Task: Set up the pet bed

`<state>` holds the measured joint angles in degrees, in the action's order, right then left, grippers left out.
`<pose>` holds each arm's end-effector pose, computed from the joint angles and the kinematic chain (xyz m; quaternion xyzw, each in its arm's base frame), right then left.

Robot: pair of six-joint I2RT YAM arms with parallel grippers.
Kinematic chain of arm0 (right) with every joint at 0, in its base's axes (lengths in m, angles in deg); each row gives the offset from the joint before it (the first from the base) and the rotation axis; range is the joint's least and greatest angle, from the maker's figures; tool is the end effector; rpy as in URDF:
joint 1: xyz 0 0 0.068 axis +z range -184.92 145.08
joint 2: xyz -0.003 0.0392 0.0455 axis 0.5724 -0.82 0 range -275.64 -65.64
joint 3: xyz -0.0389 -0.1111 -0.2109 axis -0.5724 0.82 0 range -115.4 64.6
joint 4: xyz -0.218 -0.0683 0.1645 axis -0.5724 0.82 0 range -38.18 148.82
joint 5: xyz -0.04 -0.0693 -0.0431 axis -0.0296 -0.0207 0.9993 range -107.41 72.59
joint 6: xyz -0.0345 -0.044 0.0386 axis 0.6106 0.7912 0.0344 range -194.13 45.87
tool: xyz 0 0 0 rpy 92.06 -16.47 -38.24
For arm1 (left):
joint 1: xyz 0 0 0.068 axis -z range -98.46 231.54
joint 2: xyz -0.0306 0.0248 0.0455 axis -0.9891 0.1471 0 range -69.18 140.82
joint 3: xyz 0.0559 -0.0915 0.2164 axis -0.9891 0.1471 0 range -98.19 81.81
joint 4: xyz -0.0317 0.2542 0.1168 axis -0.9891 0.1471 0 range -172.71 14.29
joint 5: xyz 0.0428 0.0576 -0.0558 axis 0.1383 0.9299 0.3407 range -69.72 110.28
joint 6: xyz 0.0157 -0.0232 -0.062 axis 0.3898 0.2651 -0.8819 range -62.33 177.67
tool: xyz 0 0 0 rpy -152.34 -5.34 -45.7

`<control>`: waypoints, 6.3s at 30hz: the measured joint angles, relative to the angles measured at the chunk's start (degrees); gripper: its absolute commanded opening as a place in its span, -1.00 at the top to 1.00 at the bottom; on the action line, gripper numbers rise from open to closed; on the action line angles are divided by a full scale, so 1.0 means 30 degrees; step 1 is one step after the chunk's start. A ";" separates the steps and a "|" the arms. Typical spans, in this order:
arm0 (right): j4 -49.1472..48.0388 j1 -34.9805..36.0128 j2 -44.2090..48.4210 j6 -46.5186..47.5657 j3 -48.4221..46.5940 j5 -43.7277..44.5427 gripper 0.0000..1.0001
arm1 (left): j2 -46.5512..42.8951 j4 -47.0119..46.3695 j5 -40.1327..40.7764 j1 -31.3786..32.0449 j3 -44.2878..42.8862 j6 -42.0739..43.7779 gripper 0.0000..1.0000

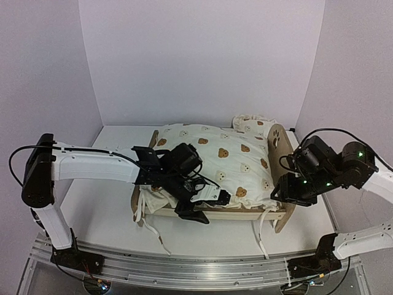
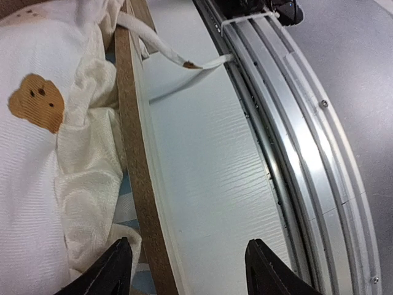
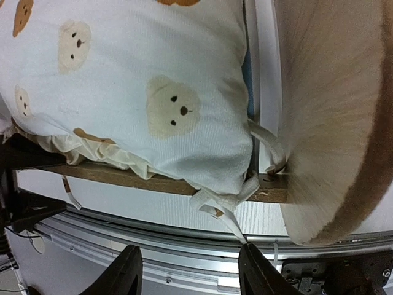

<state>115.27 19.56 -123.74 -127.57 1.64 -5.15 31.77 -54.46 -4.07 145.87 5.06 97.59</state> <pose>0.1398 0.1757 0.2838 0.0202 0.9574 0.1571 0.2415 0.1560 -0.3765 0.1882 0.7722 0.5146 -0.2617 0.2653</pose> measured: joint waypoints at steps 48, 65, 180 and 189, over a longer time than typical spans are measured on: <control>-0.4571 0.0035 -0.6065 0.9413 -0.8000 -0.3630 0.09 | 0.3639 0.6832 -0.0142 -0.5321 -1.0321 -1.0465 1.00; -2.7798 0.0073 -0.3015 1.5209 1.1328 0.6385 0.06 | 0.3528 0.9558 -0.1819 -0.5361 -1.3221 -1.2343 1.00; -4.5911 -0.9308 -1.2757 0.6559 1.1068 -0.3963 -0.18 | 0.2890 1.2107 -0.7781 -0.6387 -1.7414 -1.6539 1.00; -4.6404 -0.9304 -1.4364 0.5033 0.8817 -0.2785 -0.04 | 0.2799 1.0279 -0.7842 -0.6387 -1.7017 -1.8969 1.00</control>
<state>-23.94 -8.35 -166.83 -112.47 28.09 -13.50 40.17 -23.62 -27.59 126.71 -45.99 40.69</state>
